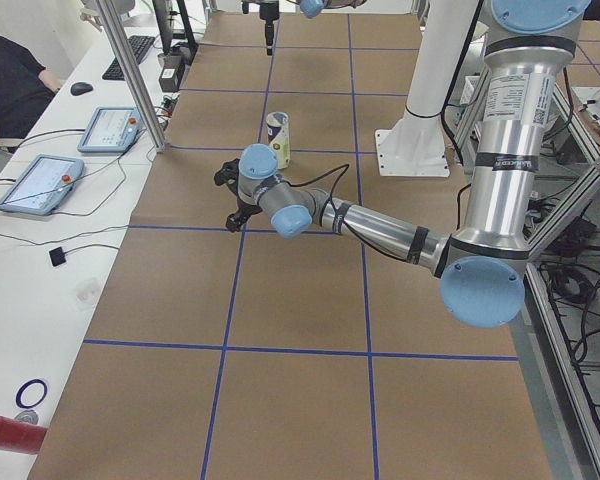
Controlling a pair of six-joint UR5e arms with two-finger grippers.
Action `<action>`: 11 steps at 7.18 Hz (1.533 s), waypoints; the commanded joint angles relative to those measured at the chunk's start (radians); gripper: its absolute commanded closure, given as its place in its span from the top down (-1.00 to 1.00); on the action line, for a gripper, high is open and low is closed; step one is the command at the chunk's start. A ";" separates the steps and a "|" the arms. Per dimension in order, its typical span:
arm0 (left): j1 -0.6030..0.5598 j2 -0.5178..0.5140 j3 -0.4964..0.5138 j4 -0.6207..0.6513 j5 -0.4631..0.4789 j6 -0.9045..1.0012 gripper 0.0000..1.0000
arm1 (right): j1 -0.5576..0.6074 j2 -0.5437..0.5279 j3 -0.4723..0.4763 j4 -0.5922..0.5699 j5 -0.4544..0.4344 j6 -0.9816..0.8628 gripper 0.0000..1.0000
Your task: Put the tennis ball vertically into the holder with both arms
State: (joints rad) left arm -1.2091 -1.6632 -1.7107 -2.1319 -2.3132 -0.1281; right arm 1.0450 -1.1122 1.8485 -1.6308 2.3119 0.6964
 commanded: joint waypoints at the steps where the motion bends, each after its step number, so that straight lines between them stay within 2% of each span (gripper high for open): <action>1: -0.119 -0.007 0.133 0.053 0.037 0.108 0.99 | 0.113 -0.150 -0.024 -0.001 0.003 -0.290 0.99; 2: -0.130 0.000 0.163 0.061 0.015 0.110 0.99 | 0.186 -0.196 -0.073 0.000 0.042 -0.459 0.99; 3: -0.142 0.009 0.172 0.087 -0.045 0.102 0.99 | 0.279 -0.245 -0.119 -0.001 0.090 -0.589 0.99; 4: -0.220 0.010 0.165 0.196 -0.058 0.110 0.99 | 0.338 -0.297 -0.168 0.005 0.104 -0.679 0.99; 5: -0.234 0.010 0.164 0.240 -0.058 0.157 0.99 | 0.349 -0.343 -0.182 0.012 0.089 -0.718 0.99; 7: -0.366 0.010 0.168 0.390 -0.055 0.330 0.99 | 0.349 -0.340 -0.209 0.017 -0.023 -0.718 0.99; 8: -0.400 0.010 0.164 0.474 -0.046 0.429 0.99 | 0.381 -0.340 -0.241 0.016 -0.017 -0.707 0.99; 9: -0.423 0.035 0.143 0.486 -0.010 0.439 0.99 | 0.397 -0.351 -0.242 0.005 -0.012 -0.707 0.99; 10: -0.418 0.098 0.087 0.494 0.129 0.438 0.99 | 0.403 -0.374 -0.242 0.005 -0.003 -0.707 0.99; 11: -0.414 0.088 0.077 0.541 0.193 0.438 0.99 | 0.405 -0.374 -0.255 0.005 -0.003 -0.706 0.99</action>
State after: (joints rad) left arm -1.6232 -1.5898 -1.6062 -1.6357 -2.2174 0.3042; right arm 1.4435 -1.4778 1.6051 -1.6248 2.3057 -0.0107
